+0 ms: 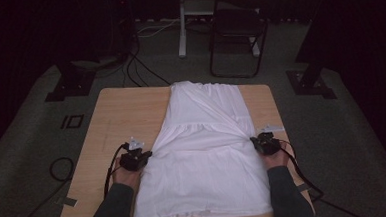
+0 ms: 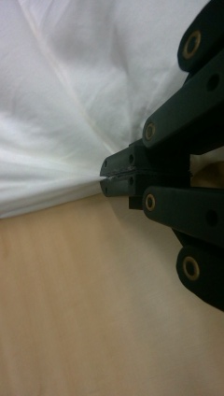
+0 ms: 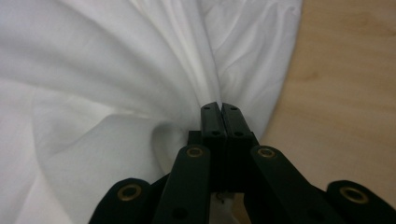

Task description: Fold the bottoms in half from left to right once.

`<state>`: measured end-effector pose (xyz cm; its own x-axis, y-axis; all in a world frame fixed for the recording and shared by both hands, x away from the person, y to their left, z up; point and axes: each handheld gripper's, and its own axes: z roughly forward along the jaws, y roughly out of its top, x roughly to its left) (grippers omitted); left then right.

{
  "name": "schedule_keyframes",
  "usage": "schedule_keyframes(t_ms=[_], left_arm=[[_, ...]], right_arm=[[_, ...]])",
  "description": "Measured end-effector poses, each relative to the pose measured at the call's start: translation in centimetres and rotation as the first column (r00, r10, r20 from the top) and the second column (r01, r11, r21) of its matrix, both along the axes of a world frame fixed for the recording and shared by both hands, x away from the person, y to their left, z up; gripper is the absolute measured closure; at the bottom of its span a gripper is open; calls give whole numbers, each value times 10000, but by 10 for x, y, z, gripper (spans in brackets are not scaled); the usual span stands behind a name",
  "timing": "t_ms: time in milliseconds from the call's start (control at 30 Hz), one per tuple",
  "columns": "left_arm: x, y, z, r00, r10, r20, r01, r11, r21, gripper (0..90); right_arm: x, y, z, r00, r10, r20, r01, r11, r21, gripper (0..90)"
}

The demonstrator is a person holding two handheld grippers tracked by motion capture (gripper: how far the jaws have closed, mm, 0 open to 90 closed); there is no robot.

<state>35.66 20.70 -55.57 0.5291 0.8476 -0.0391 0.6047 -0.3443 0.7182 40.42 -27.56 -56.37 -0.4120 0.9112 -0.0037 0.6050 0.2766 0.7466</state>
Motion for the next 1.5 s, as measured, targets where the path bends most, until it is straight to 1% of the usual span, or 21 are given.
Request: schedule_keyframes(t_ms=[100, 133, 200, 300, 433, 467, 533, 600, 700, 733, 833, 900, 933, 967, 1100, 1167, 1200, 1267, 1333, 1400, 1500], left_arm=[[-18, 1, 0, 9998, -173, -98, 175, 9998, 107, 900], [-36, 3, 0, 9990, -377, -241, 376, 9993, -39, 900], [-45, 5, -1, 9985, -439, -332, 434, 9989, -150, 900], [-78, 13, -4, 9945, -777, -701, 724, 9946, -745, 900], [-97, 13, -4, 9919, -1030, -749, 973, 9923, -761, 900], [-96, 15, -3, 9939, -939, -571, 889, 9925, -843, 875], [-91, 19, 0, 9979, -618, -168, 592, 9906, -1233, 688], [-80, 24, 8, 9993, -330, 196, 356, 9878, -1518, 612], [-66, 25, 15, 9982, -60, 599, 156, 9869, -1607, 541], [-49, 21, 20, 9975, 22, 710, 100, 9853, -1707, 540], [-25, 7, 22, 9970, -63, 771, 188, 9865, -1626, 530], [-17, 2, 21, 9973, -122, 729, 235, 9874, -1564, 525], [-4, -9, 17, 9980, -181, 608, 268, 9890, -1454, 520], [1, -14, 14, 9985, -211, 503, 282, 9891, -1445, 517], [6, -29, 6, 9986, -420, 309, 455, 9913, -1232, 499], [4, -31, 6, 9979, -531, 367, 567, 9929, -1043, 490], [3, -30, 7, 9978, -538, 384, 577, 9925, -1081, 488], [2, -28, 10, 9979, -524, 388, 570, 9900, -1293, 487], [1, -26, 15, 9973, -550, 478, 612, 9884, -1390, 482], [0, -27, 19, 9968, -625, 501, 689, 9879, -1390, 482], [2, -30, 25, 9957, -636, 670, 717, 9894, -1262, 478]], right_arm=[[-18, 2, 0, 9996, 264, -39, -265, 9996, -90, 893], [-39, 1, 0, 9990, 424, -146, -426, 9990, -142, 893], [-47, -1, 0, 9986, 492, -172, -493, 9987, -85, 893], [-81, -7, -3, 9966, 746, -344, -735, 9967, 337, 893], [-102, -10, 2, 9879, 1195, -986, -1165, 9926, 352, 890], [-103, -11, 2, 9861, 1299, -1038, -1272, 9914, 321, 854], [-102, -13, 4, 9867, 1390, -847, -1369, 9901, 296, 685], [-96, -14, 9, 9882, 1389, -645, -1369, 9900, 351, 600], [-87, -11, 15, 9871, 1586, -240, -1576, 9868, 384, 557], [-72, -4, 24, 9857, 1684, 41, -1684, 9845, 494, 536], [-51, 8, 32, 9794, 1990, 345, -2008, 9777, 612, 524], [-40, 15, 35, 9760, 2137, 411, -2160, 9744, 619, 524], [-20, 29, 36, 9725, 2299, 368, -2317, 9709, 598, 525], [-13, 34, 36, 9720, 2329, 313, -2344, 9704, 588, 525], [16, 53, 26, 9702, 2407, -281, -2383, 9687, 693, 553], [21, 59, 19, 9611, 2625, -854, -2579, 9643, 607, 739], [19, 62, 17, 9622, 2553, -952, -2536, 9668, 303, 844], [11, 60, 24, 9689, 2461, -239, -2463, 9692, -52, 887], [3, 48, 44, 9777, 1957, 756, -1982, 9798, 264, 890], [-2, 32, 67, 9789, 1371, 1514, -1442, 9889, 369, 889], [5, 12, 75, 9874, 759, 1388, -765, 9971, -14, 886]])
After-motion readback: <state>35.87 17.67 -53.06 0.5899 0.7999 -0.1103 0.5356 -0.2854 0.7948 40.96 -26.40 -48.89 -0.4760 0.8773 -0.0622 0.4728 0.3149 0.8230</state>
